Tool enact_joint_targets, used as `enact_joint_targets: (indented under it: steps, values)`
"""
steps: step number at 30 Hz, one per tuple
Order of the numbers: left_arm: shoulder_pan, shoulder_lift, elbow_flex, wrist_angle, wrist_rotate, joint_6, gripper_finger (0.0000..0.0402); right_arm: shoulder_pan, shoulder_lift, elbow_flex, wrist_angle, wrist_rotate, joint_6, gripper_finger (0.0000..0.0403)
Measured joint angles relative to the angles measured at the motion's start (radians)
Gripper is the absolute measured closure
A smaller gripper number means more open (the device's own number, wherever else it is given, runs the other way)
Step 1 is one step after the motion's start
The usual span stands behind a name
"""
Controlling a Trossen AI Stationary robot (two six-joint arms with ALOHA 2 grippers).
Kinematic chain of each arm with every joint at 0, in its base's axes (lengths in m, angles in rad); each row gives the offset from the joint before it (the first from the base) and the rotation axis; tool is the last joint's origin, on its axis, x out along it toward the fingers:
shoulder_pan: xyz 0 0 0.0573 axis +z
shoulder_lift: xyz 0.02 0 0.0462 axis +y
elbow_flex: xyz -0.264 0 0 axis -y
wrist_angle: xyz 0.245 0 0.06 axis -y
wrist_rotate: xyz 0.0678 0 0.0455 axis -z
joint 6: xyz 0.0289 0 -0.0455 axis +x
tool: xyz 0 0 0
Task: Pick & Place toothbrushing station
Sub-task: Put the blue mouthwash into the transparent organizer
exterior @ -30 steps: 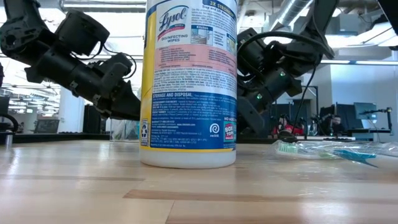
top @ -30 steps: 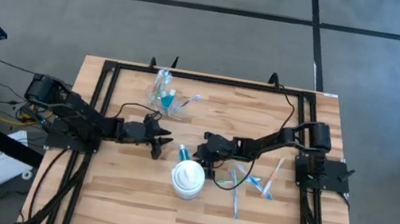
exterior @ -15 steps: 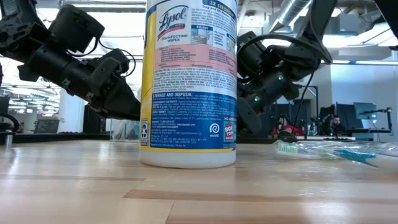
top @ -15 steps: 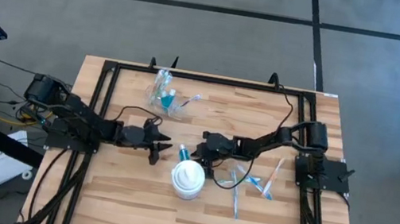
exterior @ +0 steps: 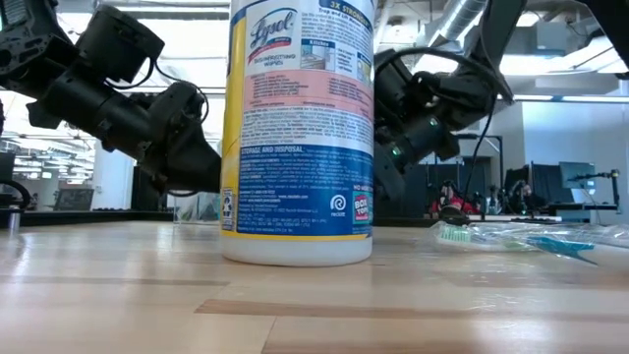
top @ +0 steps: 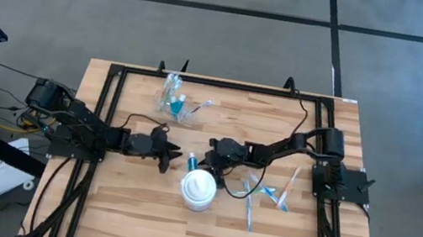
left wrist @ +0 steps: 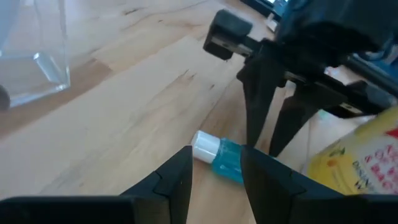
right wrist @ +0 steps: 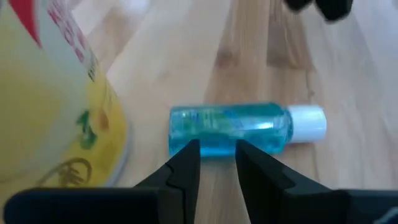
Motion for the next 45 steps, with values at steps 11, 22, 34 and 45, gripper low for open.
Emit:
enact_joint_targets:
  steps: [11, 22, 34, 45]
  values:
    - [0.018, 0.0, 0.027, 0.0, -0.002, -0.181, 0.027, -0.014, -0.003, -0.002, -0.018, -0.005, 0.004, 0.0308]
    - [0.035, 0.001, 0.039, -0.023, 0.08, -0.404, 0.027, -0.043, -0.028, 0.001, -0.156, 0.0, 0.057, 0.0308]
    - [0.201, 0.001, 0.039, -0.05, 0.247, -0.355, 0.027, -0.124, -0.129, -0.002, -0.365, 0.1, 0.07, 0.0308]
    - [0.331, 0.001, 0.039, -0.075, 0.376, -0.44, 0.027, -0.256, -0.223, -0.002, -0.424, 0.141, 0.088, 0.0308]
